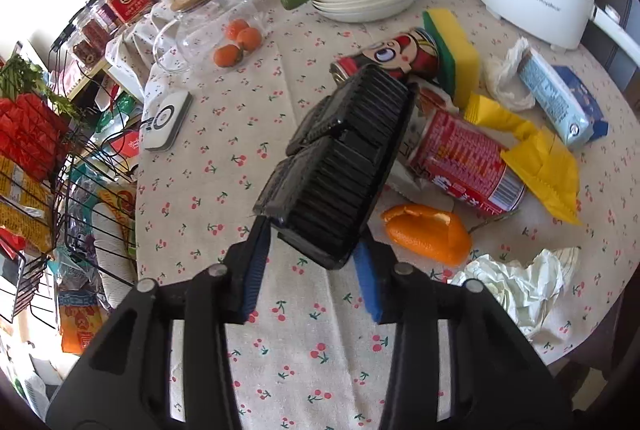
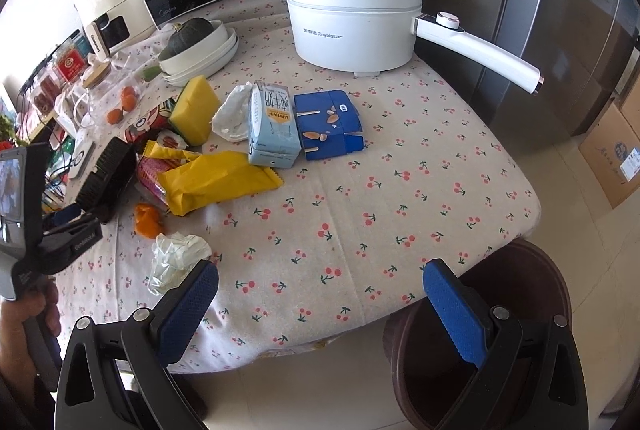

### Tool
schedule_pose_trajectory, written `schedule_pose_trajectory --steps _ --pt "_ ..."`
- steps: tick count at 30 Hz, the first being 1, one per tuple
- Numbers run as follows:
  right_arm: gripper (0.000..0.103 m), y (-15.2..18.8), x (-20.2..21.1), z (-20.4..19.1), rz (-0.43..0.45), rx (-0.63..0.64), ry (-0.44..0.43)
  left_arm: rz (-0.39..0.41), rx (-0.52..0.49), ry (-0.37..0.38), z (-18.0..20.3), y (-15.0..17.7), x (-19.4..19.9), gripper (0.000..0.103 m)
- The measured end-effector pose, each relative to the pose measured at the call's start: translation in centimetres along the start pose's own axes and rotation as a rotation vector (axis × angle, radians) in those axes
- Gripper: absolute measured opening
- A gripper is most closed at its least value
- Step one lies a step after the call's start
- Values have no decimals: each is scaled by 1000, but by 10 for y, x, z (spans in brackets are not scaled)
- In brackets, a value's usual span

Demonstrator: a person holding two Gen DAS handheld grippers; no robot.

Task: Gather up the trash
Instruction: 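Lift the black tray with the left tool while the right tool approaches the crumpled white paper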

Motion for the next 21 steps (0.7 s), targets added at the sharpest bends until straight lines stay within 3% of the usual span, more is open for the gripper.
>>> schedule_pose_trajectory --steps 1,5,13,18,21 --pt "103 0 -1 -2 -2 5 -1 -2 21 27 -6 1 2 11" --pt "103 1 -8 -11 -13 13 -6 -26 116 117 -25 7 1 5" --pt "103 6 -25 -34 -46 27 -22 -40 223 170 -61 18 -12 2" --pt "103 10 -34 -50 -65 51 -36 -57 319 243 -83 22 -18 1" --pt "103 10 -38 -58 -71 63 -49 -40 321 248 -89 21 -15 1"
Point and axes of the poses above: each gripper's, at about its wrist camera, not at the fingertips, and x roughly against the way its jaws point, z to its right, y to its underside, the point moved 4 cm from there along -x, roughly the way its jaws point, and after that the axes turned 1 degree about -y, right-handed, at the moved point
